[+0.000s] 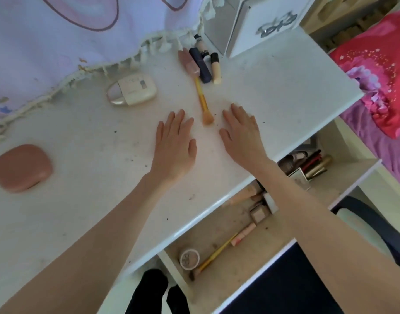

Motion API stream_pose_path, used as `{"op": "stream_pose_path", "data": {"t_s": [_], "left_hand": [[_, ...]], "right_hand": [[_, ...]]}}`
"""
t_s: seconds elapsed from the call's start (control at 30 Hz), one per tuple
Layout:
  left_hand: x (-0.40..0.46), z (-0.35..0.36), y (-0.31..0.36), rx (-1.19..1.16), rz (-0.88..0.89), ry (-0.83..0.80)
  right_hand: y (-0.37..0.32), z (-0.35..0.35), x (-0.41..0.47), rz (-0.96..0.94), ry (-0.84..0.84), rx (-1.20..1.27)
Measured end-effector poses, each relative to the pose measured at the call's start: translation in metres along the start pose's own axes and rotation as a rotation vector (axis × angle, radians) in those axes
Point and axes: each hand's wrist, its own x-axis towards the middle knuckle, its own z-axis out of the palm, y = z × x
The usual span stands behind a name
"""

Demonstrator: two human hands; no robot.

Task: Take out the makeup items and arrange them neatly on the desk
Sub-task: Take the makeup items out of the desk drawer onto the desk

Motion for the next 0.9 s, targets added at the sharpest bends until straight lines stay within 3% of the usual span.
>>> {"op": "stream_pose_path", "data": {"t_s": [0.37, 0.43, 0.53, 0.6, 0.67, 0.8, 0.9], "left_hand": [[-0.144, 0.022, 0.038, 0.115, 0.116, -0.064], [-0.17, 0.027, 0.044, 0.074, 0.181, -0.044], [-0.206, 0.043, 0.045, 0.033, 0.342, -0.033], [-0.217, 0.053, 0.044, 0.097, 0.347, -0.16], [-0.217, 0.066, 0.039, 0.18, 0.235, -0.334], [-0.205, 0.086, 0.026, 0.363, 0.117, -0.472], [-0.2, 0.091, 0.023, 0.366, 0.071, -0.619]], "right_hand": [[0.007, 0.021, -0.17, -0.042, -0.008, 0.114], [0.014, 0.029, -0.19, -0.006, -0.07, 0.116], [0.032, 0.043, -0.201, -0.04, -0.305, -0.052], [0.044, 0.051, -0.195, -0.065, -0.43, -0.118], [0.05, 0.057, -0.185, -0.059, -0.522, -0.155], [0.054, 0.074, -0.172, -0.056, -0.72, -0.278], [0.054, 0.081, -0.172, -0.057, -0.792, -0.345]]}}
